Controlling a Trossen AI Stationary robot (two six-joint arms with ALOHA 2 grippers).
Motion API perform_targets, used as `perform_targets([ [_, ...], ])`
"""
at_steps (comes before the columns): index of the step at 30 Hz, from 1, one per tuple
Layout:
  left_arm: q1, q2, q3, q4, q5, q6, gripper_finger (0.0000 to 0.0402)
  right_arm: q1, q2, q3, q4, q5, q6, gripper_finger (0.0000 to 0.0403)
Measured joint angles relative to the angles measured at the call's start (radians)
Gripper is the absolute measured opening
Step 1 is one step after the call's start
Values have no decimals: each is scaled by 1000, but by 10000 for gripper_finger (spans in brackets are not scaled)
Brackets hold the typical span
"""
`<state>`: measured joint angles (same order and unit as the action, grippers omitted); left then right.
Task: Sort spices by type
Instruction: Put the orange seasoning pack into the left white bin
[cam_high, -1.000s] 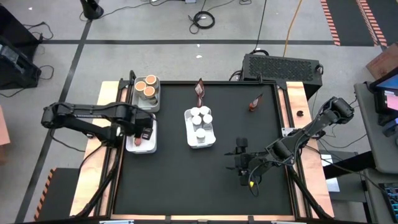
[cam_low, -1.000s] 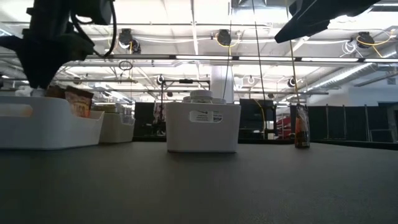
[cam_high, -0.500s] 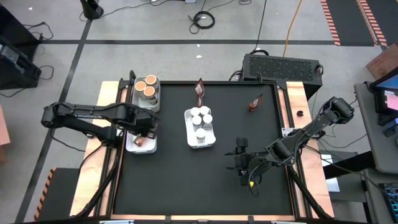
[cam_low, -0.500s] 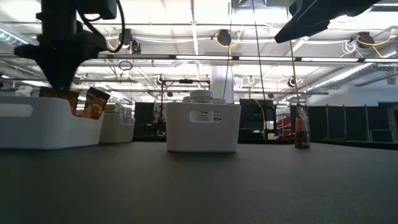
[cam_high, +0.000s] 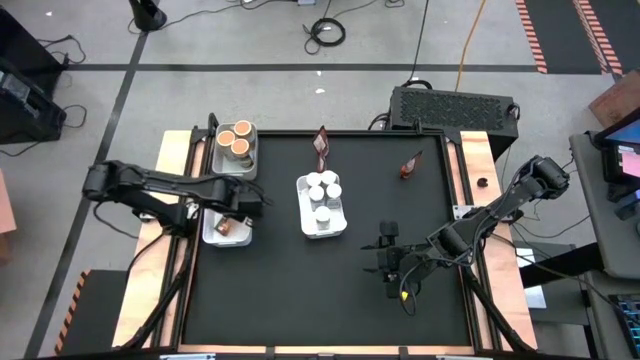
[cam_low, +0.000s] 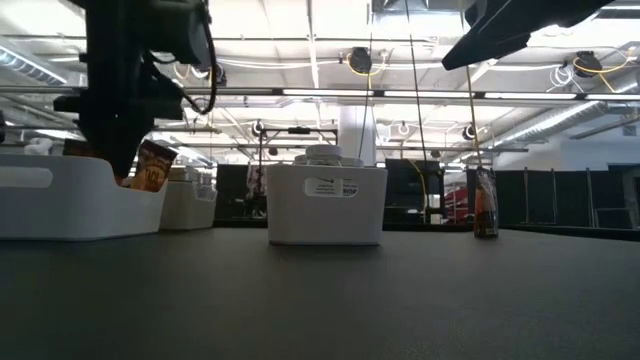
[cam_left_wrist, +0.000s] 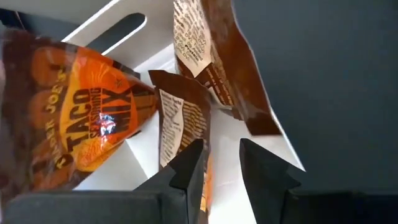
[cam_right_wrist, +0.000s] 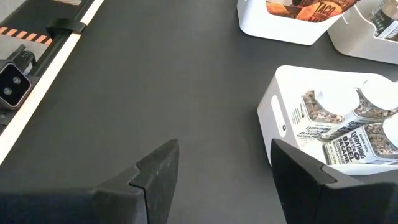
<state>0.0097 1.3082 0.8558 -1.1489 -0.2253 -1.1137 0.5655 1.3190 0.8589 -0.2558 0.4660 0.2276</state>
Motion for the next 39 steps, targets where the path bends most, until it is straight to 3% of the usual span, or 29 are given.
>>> perform_targets([
  [20,7,168,-3,-11,-64,56,108,0,0,0,-4,0,0,208],
  [27,22,182,-72,43,-29,46,105,0,0,0,-4,0,0,208],
  [30,22,182,-78,51,-24,46,86,0,0,0,-4,0,0,208],
  [35,22,182,-78,46,-33,46,16,0,0,0,-4,0,-3,208],
  [39,15,181,-55,4,-38,46,14,0,0,0,-4,0,-3,208],
])
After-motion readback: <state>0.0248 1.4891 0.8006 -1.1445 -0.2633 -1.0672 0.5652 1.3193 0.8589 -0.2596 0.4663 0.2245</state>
